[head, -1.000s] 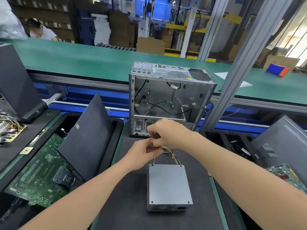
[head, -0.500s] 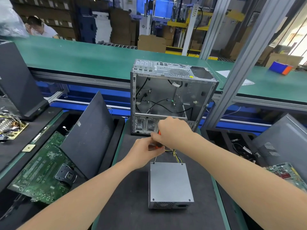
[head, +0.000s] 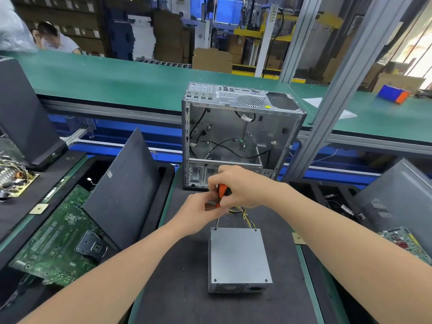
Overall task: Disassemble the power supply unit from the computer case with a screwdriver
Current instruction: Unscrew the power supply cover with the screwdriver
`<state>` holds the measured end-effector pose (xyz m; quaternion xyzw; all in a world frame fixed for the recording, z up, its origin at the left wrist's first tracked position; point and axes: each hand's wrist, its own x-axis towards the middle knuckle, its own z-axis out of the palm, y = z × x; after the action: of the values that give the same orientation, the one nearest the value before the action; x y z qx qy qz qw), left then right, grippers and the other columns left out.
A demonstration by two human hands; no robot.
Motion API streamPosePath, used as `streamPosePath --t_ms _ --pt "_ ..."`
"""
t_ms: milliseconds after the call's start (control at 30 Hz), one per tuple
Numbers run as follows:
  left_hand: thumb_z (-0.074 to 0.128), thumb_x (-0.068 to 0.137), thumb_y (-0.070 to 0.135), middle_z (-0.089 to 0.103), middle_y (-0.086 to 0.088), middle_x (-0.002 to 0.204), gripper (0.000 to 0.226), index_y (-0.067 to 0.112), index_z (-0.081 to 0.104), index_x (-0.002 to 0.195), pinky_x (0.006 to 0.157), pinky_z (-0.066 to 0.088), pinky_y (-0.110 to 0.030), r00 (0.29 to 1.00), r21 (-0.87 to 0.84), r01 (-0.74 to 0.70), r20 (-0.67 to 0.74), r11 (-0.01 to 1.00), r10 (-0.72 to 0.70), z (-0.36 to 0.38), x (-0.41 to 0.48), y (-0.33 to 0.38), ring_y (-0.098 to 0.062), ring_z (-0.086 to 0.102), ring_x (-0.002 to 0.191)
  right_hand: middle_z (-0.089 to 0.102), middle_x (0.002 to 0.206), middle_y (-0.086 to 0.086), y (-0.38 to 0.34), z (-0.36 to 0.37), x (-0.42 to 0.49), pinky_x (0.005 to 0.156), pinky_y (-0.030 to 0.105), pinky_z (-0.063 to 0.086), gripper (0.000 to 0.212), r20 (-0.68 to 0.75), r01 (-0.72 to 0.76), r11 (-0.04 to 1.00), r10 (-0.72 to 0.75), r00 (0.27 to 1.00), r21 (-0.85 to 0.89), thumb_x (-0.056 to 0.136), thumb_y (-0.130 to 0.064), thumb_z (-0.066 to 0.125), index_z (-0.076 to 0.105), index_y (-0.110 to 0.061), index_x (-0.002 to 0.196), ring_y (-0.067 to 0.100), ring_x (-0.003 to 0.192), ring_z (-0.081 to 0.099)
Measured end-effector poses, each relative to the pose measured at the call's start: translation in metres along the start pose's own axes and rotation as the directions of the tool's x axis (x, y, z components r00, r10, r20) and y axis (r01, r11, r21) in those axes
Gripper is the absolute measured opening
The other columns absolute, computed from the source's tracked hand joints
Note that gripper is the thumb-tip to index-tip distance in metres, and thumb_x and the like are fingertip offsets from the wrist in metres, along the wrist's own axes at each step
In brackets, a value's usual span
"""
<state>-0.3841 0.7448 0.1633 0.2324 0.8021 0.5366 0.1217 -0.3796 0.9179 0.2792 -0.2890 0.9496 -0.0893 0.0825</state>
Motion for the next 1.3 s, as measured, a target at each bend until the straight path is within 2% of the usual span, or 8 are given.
streamPosePath --t_ms 100,300,467,633,833,933,1067,1300 --pt "0.076 0.094 0.031 0.078 0.018 0.096 0.011 0.030 0.074 0.105 0.087 0.057 -0.028 0.999 0.041 -0.015 -0.032 0.999 0.017 0.001 0.000 0.000 0.000 0.073 0.094 0.048 0.087 -0.008 -0.007 0.003 -0.003 0.066 0.035 0.049 0.020 -0.079 -0.040 0.999 0.037 0.996 -0.037 0.080 -0.035 0.067 0.058 -0.027 0.097 0.014 0.084 0.052" --pt "0.077 0.093 0.031 0.078 0.018 0.100 0.017 0.030 0.076 0.110 0.094 0.059 -0.034 0.999 0.020 -0.014 -0.040 1.000 0.015 0.006 0.000 -0.003 -0.001 0.073 0.098 0.038 0.069 -0.002 -0.018 0.019 0.003 0.052 0.030 0.029 0.037 -0.304 -0.368 0.880 0.277 0.912 -0.302 0.095 -0.051 0.050 0.052 -0.015 0.088 0.028 0.066 0.049" --pt "0.075 0.093 0.035 0.076 0.022 0.103 0.019 0.047 0.070 0.107 0.087 0.052 -0.020 1.000 0.020 -0.017 -0.007 1.000 0.017 0.004 -0.002 0.000 0.002 0.072 0.100 0.058 0.079 -0.003 -0.013 0.011 0.001 0.052 0.029 0.036 0.025 -0.164 -0.307 0.949 0.292 0.942 -0.077 0.085 -0.042 0.064 0.058 -0.018 0.089 0.027 0.073 0.061" --pt "0.071 0.096 0.033 0.078 0.016 0.105 0.022 0.034 0.070 0.118 0.095 0.056 -0.030 1.000 0.000 -0.001 0.001 1.000 0.001 0.003 -0.003 0.001 -0.001 0.072 0.104 0.053 0.087 -0.009 -0.005 0.002 -0.003 0.067 0.041 0.052 0.018 -0.027 -0.144 0.989 0.145 0.989 0.036 0.082 -0.024 0.069 0.057 -0.025 0.095 0.023 0.085 0.058" --pt "0.072 0.097 0.031 0.079 0.014 0.103 0.023 0.024 0.073 0.118 0.090 0.056 -0.019 0.999 0.046 -0.005 -0.034 0.999 0.006 0.005 -0.003 0.000 0.001 0.073 0.100 0.046 0.094 -0.010 -0.005 0.003 -0.006 0.068 0.031 0.045 0.023 -0.025 -0.047 0.998 0.048 0.999 0.042 0.081 -0.023 0.072 0.060 -0.029 0.100 0.007 0.085 0.048" --pt "0.072 0.097 0.030 0.079 0.017 0.096 0.014 0.025 0.075 0.109 0.081 0.055 -0.014 0.998 0.067 -0.019 -0.054 0.998 0.023 0.004 -0.003 -0.002 0.004 0.072 0.094 0.051 0.089 -0.006 -0.013 0.006 -0.008 0.066 0.037 0.049 0.030 -0.128 -0.127 0.989 0.116 0.985 -0.079 0.084 -0.044 0.063 0.055 -0.027 0.107 0.022 0.086 0.056" --pt "0.072 0.097 0.033 0.079 0.016 0.097 0.014 0.024 0.076 0.107 0.085 0.057 -0.017 0.999 0.049 0.004 -0.045 0.999 -0.001 0.007 -0.003 0.000 0.002 0.073 0.095 0.037 0.063 -0.003 -0.023 0.017 -0.003 0.051 0.030 0.027 0.048 -0.372 -0.367 0.866 0.235 0.898 -0.338 0.094 -0.063 0.046 0.048 -0.017 0.083 0.028 0.063 0.049" --pt "0.070 0.098 0.029 0.079 0.016 0.100 0.014 0.031 0.073 0.112 0.093 0.056 -0.023 1.000 -0.006 -0.016 -0.028 1.000 0.015 0.007 -0.006 0.002 0.001 0.073 0.100 0.055 0.078 -0.005 -0.015 0.013 -0.001 0.051 0.028 0.031 0.026 -0.215 -0.308 0.948 0.285 0.934 -0.080 0.090 -0.044 0.061 0.053 -0.020 0.093 0.024 0.070 0.056"
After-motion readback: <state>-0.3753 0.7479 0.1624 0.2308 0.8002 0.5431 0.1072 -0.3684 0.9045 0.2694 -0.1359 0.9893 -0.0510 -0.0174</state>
